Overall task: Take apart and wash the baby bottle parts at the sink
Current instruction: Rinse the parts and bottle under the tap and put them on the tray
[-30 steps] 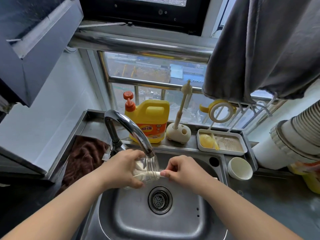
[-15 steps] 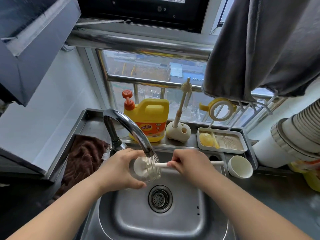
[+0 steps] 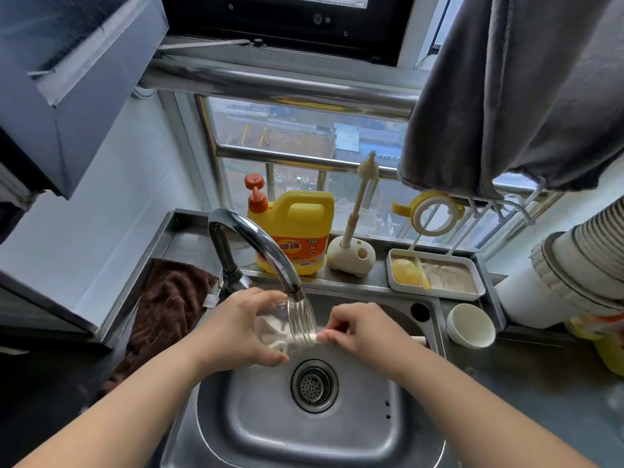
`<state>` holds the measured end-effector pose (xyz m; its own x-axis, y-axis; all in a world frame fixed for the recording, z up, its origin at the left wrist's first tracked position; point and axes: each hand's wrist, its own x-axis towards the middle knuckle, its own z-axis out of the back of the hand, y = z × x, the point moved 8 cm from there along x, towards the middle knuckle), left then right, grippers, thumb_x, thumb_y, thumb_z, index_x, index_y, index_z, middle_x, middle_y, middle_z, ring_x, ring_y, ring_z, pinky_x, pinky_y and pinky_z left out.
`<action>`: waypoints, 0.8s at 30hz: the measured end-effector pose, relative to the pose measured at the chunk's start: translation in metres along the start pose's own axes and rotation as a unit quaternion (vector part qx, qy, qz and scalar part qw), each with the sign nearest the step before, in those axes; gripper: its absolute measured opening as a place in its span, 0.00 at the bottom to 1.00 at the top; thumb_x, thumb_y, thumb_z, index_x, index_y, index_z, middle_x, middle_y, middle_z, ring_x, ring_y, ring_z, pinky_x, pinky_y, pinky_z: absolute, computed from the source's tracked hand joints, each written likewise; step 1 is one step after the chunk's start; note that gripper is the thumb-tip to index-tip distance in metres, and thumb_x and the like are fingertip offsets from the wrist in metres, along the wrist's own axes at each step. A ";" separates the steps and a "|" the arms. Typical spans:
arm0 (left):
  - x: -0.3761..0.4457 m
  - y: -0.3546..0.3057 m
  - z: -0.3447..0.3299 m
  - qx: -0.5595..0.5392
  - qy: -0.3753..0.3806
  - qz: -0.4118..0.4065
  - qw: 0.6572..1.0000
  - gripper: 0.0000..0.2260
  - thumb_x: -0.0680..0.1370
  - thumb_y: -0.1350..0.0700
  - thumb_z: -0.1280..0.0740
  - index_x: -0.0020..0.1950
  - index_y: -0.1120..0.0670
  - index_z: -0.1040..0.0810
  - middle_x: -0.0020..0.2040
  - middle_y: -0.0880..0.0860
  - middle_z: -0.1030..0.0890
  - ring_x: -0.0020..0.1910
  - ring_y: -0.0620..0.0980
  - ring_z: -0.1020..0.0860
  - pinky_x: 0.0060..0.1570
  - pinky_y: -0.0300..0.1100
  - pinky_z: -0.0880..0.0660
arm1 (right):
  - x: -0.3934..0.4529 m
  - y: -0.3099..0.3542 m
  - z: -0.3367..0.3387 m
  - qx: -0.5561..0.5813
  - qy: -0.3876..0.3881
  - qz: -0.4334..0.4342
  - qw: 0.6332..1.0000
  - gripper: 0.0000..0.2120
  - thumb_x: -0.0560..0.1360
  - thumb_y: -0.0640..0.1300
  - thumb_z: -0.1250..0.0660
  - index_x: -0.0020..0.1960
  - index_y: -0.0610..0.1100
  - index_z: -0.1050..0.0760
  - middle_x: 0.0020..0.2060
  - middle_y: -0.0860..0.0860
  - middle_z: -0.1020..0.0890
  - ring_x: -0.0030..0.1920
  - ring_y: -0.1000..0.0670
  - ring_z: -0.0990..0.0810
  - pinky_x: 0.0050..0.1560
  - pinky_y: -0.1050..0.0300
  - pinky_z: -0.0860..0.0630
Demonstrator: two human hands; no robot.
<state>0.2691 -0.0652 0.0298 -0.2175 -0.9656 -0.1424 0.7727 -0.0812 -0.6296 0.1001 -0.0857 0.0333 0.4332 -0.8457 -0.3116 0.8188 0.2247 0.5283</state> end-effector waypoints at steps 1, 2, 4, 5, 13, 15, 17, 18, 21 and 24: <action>-0.001 0.002 0.001 0.004 0.003 0.002 1.000 0.41 0.57 0.40 0.23 0.68 0.45 0.30 0.56 0.40 0.27 0.58 0.39 0.29 0.61 0.37 0.31 | -0.001 -0.004 0.003 -0.016 0.014 -0.005 1.000 0.11 0.73 0.56 0.31 0.42 0.49 0.23 0.37 0.56 0.23 0.41 0.53 0.25 0.44 0.56 0.27; -0.003 0.003 0.000 0.005 0.005 0.007 1.000 0.41 0.56 0.40 0.23 0.68 0.44 0.29 0.56 0.40 0.26 0.57 0.40 0.28 0.61 0.38 0.30 | -0.001 -0.009 0.009 -0.034 0.010 -0.014 0.999 0.11 0.73 0.56 0.32 0.42 0.49 0.23 0.38 0.55 0.22 0.42 0.52 0.24 0.45 0.55 0.25; -0.003 0.002 0.000 -0.008 -0.012 0.012 1.000 0.39 0.57 0.43 0.21 0.66 0.45 0.28 0.55 0.41 0.26 0.57 0.40 0.28 0.60 0.36 0.31 | 0.000 -0.008 0.021 -0.057 -0.031 -0.023 0.998 0.12 0.74 0.57 0.33 0.45 0.49 0.22 0.42 0.52 0.19 0.45 0.50 0.22 0.46 0.53 0.24; -0.002 0.000 0.001 -0.013 -0.023 0.010 1.000 0.38 0.58 0.44 0.20 0.66 0.45 0.28 0.55 0.41 0.27 0.57 0.41 0.28 0.59 0.35 0.32 | 0.002 -0.002 0.022 -0.066 -0.048 -0.017 0.997 0.12 0.75 0.57 0.34 0.46 0.49 0.22 0.43 0.51 0.19 0.45 0.49 0.22 0.46 0.54 0.24; -0.001 0.006 0.003 -0.034 -0.022 0.039 0.998 0.40 0.58 0.45 0.19 0.67 0.46 0.29 0.56 0.41 0.26 0.57 0.40 0.27 0.60 0.38 0.29 | 0.001 0.006 0.023 -0.128 -0.090 0.025 0.987 0.14 0.78 0.58 0.39 0.49 0.48 0.25 0.46 0.52 0.19 0.48 0.48 0.23 0.44 0.55 0.29; 0.000 0.003 0.002 -0.020 -0.023 0.035 0.999 0.39 0.59 0.45 0.19 0.67 0.47 0.29 0.55 0.41 0.27 0.56 0.40 0.28 0.59 0.35 0.31 | 0.003 0.018 0.020 -0.125 -0.107 0.053 0.985 0.13 0.78 0.57 0.39 0.49 0.47 0.25 0.47 0.52 0.19 0.49 0.48 0.23 0.44 0.54 0.31; 0.001 0.002 0.001 -0.014 -0.020 0.029 0.999 0.38 0.59 0.45 0.19 0.67 0.47 0.29 0.56 0.42 0.26 0.57 0.41 0.28 0.60 0.35 0.31 | 0.003 0.024 0.009 -0.111 -0.089 0.067 0.988 0.13 0.77 0.57 0.38 0.49 0.48 0.25 0.47 0.52 0.19 0.49 0.48 0.23 0.45 0.54 0.30; 0.000 0.004 0.000 -0.019 -0.016 0.031 0.999 0.39 0.59 0.46 0.19 0.67 0.47 0.29 0.57 0.43 0.26 0.57 0.40 0.27 0.61 0.36 0.31 | 0.002 0.022 0.005 -0.114 -0.072 0.069 0.989 0.13 0.77 0.58 0.38 0.49 0.48 0.25 0.47 0.52 0.19 0.49 0.48 0.23 0.46 0.54 0.30; -0.002 0.011 -0.002 -0.041 -0.006 0.044 0.998 0.38 0.59 0.47 0.19 0.67 0.47 0.28 0.55 0.44 0.24 0.55 0.39 0.26 0.60 0.39 0.28 | -0.002 0.012 0.016 -0.150 -0.062 0.062 0.985 0.13 0.78 0.57 0.40 0.50 0.49 0.26 0.47 0.53 0.20 0.49 0.49 0.23 0.44 0.55 0.32; -0.001 0.015 -0.001 -0.051 -0.019 0.052 0.997 0.39 0.58 0.47 0.19 0.67 0.48 0.28 0.55 0.42 0.25 0.54 0.40 0.25 0.59 0.39 0.27 | 0.002 0.020 0.026 -0.173 -0.114 0.078 0.975 0.12 0.79 0.55 0.41 0.50 0.47 0.27 0.47 0.51 0.21 0.48 0.46 0.23 0.40 0.54 0.35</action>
<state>0.2804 -0.0651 0.0201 -0.1160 -0.9763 -0.1827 0.7242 0.0428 -0.6883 0.1078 -0.0957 0.0634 0.5003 -0.8648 -0.0429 0.8444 0.4763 0.2454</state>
